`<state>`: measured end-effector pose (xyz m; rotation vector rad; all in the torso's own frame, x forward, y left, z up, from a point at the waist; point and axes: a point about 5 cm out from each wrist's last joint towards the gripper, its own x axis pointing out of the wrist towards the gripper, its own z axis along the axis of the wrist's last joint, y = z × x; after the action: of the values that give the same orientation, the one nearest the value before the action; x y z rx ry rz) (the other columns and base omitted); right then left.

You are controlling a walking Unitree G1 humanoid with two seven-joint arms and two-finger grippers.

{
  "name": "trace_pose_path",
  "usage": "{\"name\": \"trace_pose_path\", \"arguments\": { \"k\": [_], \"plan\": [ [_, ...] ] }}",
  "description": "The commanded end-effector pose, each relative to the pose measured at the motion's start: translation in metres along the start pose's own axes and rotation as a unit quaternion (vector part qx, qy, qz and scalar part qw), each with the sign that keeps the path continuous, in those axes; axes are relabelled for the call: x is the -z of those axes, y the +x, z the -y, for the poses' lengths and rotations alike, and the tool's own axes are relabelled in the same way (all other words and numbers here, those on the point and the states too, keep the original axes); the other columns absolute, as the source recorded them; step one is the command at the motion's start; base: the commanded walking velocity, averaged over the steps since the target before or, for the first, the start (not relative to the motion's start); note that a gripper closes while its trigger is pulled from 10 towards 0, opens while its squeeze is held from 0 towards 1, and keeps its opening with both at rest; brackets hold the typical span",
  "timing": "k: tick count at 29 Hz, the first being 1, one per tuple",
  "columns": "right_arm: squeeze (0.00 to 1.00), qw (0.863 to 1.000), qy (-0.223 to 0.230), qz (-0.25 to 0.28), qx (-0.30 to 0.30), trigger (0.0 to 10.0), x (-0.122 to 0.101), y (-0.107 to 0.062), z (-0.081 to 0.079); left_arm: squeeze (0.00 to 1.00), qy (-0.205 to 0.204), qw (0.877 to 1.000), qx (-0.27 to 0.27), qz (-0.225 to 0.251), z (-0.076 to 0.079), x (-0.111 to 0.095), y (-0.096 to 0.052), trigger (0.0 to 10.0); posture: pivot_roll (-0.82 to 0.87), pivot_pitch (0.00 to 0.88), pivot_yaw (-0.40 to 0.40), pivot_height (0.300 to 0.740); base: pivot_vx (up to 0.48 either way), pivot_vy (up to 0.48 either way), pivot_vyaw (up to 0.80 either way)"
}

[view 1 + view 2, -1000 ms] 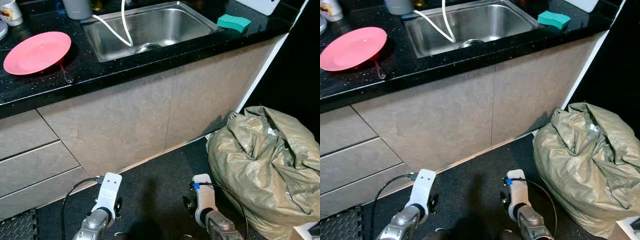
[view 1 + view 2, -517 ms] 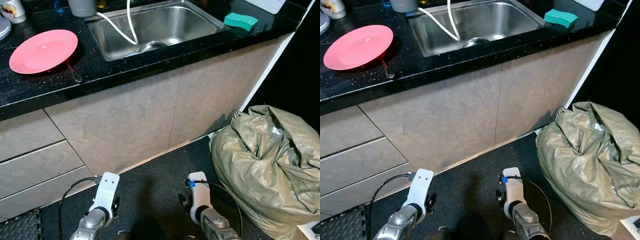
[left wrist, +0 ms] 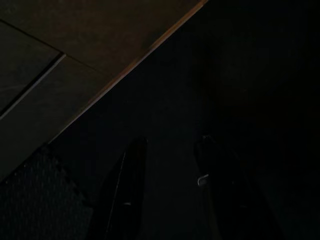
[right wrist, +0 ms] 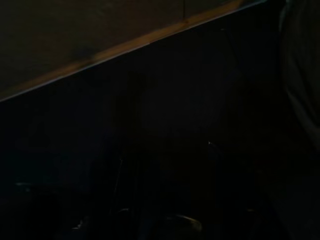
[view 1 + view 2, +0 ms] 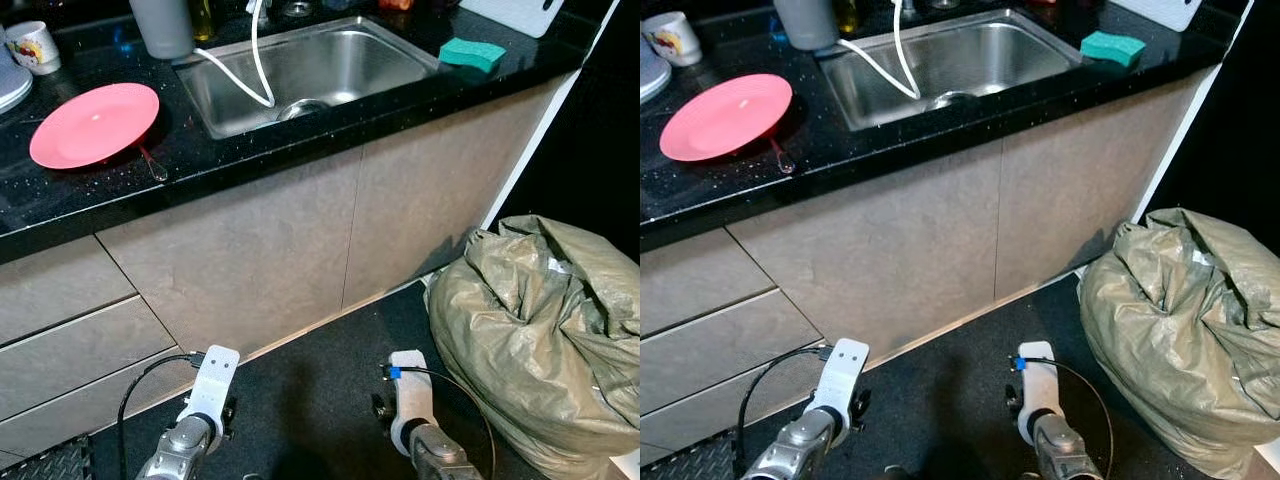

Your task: Kitchen organization

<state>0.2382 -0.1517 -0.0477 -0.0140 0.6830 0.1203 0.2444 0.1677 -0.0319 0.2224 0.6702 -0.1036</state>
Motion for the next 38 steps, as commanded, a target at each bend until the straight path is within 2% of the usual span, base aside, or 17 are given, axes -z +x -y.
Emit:
{"name": "trace_pose_path", "arguments": {
  "k": [1, 6, 12, 16, 38],
  "plan": [
    [0.00, 1.000, -0.001, -0.010, 0.000, 10.0, 0.005, -0.001, -0.002, 0.00, 0.002, 1.000, -0.002, -0.015, -0.001, 0.007, -0.001, 10.0, 0.00, 0.078, 0.044, 0.740, 0.000, 0.000, 0.00],
    [0.00, 1.000, -0.005, -0.007, -0.005, 10.0, 0.004, 0.000, -0.003, 0.00, 0.002, 1.000, -0.013, -0.015, -0.002, 0.008, 0.000, 10.0, -0.01, 0.081, 0.034, 0.740, 0.000, 0.000, 0.00],
    [0.00, 1.000, -0.024, -0.009, -0.013, 10.0, 0.003, -0.001, 0.000, 0.00, 0.011, 1.000, -0.010, -0.003, 0.008, 0.007, -0.001, 10.0, -0.01, 0.101, 0.001, 0.740, 0.000, 0.000, 0.00],
    [0.00, 0.999, -0.028, -0.011, -0.022, 10.0, 0.003, 0.000, -0.002, 0.00, 0.011, 1.000, -0.011, 0.000, 0.008, 0.006, -0.001, 10.0, 0.00, 0.114, -0.005, 0.740, 0.000, 0.000, 0.00],
    [0.00, 1.000, -0.005, -0.009, -0.020, 10.0, 0.002, 0.000, -0.002, 0.00, 0.012, 1.000, -0.003, 0.009, 0.010, -0.001, 0.001, 10.0, 0.02, 0.131, 0.015, 0.740, 0.000, 0.000, 0.00]
  ]
}}
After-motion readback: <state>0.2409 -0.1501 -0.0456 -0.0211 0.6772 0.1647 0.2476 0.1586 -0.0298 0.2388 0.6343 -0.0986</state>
